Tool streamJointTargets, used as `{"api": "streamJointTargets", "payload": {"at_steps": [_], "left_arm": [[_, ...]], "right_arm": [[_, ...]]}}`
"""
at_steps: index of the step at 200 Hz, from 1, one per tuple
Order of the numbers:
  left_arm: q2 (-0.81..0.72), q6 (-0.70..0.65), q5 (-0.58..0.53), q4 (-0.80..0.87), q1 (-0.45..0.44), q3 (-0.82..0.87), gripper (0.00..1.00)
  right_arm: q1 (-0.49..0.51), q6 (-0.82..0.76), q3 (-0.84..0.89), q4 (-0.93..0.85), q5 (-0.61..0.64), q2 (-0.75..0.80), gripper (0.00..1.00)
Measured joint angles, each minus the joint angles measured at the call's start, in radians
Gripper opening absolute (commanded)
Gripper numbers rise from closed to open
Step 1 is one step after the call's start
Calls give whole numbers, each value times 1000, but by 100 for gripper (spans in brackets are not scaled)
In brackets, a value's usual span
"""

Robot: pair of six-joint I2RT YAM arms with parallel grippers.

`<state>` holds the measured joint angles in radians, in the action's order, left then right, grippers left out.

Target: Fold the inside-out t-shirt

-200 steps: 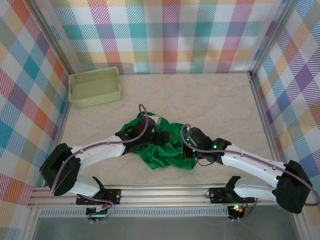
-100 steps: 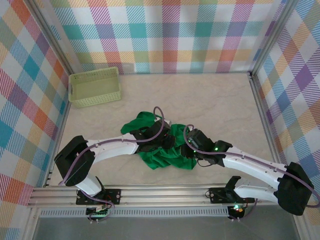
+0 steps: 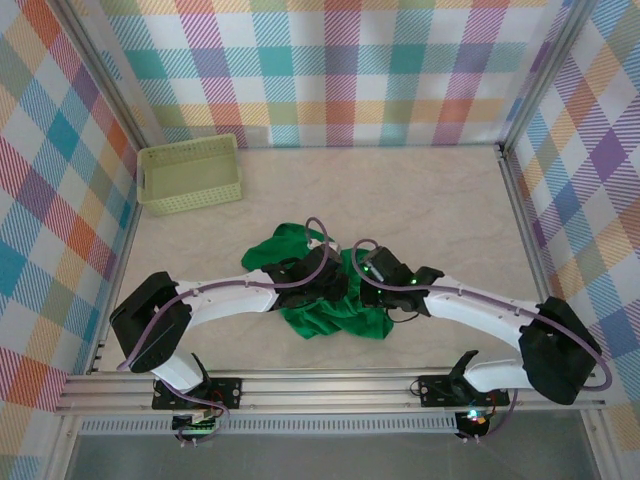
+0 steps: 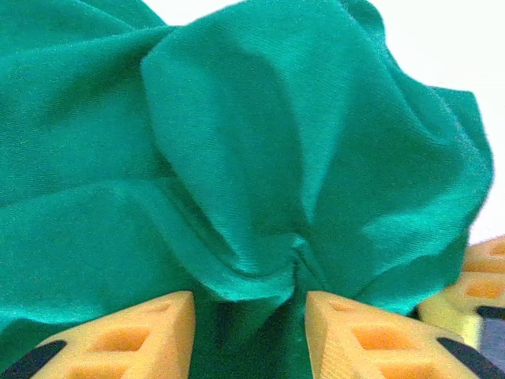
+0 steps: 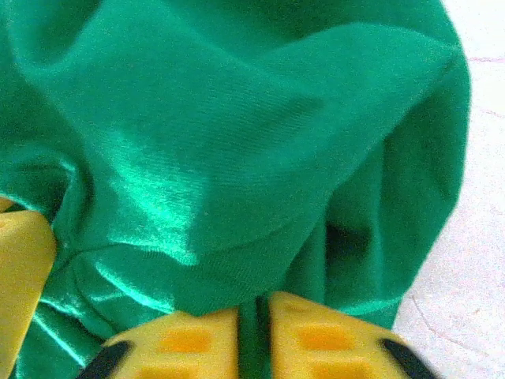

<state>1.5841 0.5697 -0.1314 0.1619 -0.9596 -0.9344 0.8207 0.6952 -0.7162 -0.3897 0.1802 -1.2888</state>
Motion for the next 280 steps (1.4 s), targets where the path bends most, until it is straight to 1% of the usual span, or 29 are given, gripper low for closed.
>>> {"api": "streamJointTargets", "payload": {"at_steps": [20, 39, 48, 60, 74, 96, 121, 135, 181, 211, 250, 280], "left_arm": [[16, 17, -19, 11, 12, 0, 42], [20, 25, -24, 26, 24, 0, 42], [20, 26, -33, 29, 29, 0, 44], [18, 18, -52, 46, 29, -1, 48], [5, 2, -85, 69, 12, -1, 52], [-66, -39, -125, 80, -31, 0, 56], [-181, -97, -119, 51, -80, 9, 57], [-204, -118, -103, 30, -89, 10, 57], [-145, -140, -83, 2, -92, 6, 57], [-92, -140, -79, -5, -92, -8, 54], [-39, -140, -59, -23, -91, -33, 50], [-35, -133, -18, -71, -72, -3, 49]], "right_arm": [[-2, -16, 10, 5, -6, 46, 0], [-2, -34, 49, 17, -30, 164, 0], [-2, -38, 66, 29, -45, 217, 0], [-2, -48, 85, 53, -72, 282, 0], [-2, -58, 95, 81, -105, 320, 0], [-2, -79, 103, 127, -153, 330, 0], [-2, -95, 122, 175, -196, 338, 0], [-2, -103, 133, 198, -216, 349, 0], [-9, -113, 154, 212, -238, 363, 0], [-10, -117, 167, 197, -238, 370, 0], [-9, -121, 187, 194, -227, 447, 0], [-9, -122, 187, 219, -227, 481, 0]]}}
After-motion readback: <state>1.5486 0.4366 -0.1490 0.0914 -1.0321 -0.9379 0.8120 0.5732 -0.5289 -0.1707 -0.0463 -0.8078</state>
